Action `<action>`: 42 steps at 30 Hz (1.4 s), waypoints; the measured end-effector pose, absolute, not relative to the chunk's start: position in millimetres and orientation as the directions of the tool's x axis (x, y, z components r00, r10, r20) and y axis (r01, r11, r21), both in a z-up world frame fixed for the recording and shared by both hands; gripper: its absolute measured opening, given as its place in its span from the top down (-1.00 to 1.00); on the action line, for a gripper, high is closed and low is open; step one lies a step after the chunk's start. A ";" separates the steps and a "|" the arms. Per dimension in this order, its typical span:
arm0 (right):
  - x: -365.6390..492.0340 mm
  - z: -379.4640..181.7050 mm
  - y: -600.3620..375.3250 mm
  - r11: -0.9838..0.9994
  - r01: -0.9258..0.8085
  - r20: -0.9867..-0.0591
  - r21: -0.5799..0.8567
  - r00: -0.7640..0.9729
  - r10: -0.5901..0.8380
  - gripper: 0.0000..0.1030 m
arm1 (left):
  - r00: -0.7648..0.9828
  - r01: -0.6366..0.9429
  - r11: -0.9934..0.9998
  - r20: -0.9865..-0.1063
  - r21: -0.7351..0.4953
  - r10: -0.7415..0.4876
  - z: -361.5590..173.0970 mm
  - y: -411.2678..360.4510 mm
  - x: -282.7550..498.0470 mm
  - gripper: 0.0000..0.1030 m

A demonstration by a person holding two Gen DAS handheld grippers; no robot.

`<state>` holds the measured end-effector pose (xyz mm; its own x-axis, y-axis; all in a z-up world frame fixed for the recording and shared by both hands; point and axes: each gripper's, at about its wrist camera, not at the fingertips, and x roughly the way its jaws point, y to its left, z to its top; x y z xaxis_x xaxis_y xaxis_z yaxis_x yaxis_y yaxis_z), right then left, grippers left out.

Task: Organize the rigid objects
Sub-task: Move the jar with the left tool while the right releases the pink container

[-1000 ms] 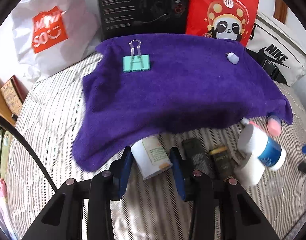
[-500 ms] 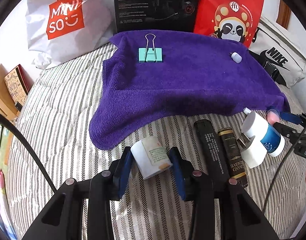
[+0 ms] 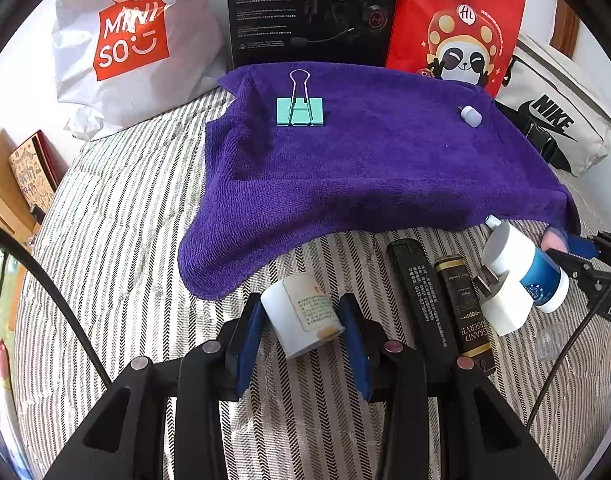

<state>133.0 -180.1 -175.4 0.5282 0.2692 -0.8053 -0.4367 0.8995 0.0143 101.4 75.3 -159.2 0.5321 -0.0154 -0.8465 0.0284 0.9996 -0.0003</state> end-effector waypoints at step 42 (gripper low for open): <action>132.9 -123.8 -205.0 0.935 -0.348 -0.760 0.070 0.588 0.276 0.29 | 0.589 0.005 0.991 -0.801 -0.134 -0.111 -103.6 94.5 109.7 0.29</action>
<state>132.9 -205.0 -123.8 0.5880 0.2760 -0.7603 -0.3477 0.9350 0.0705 109.7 94.5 -103.6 0.5886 -0.1112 -0.8007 0.0047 0.9910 -0.1341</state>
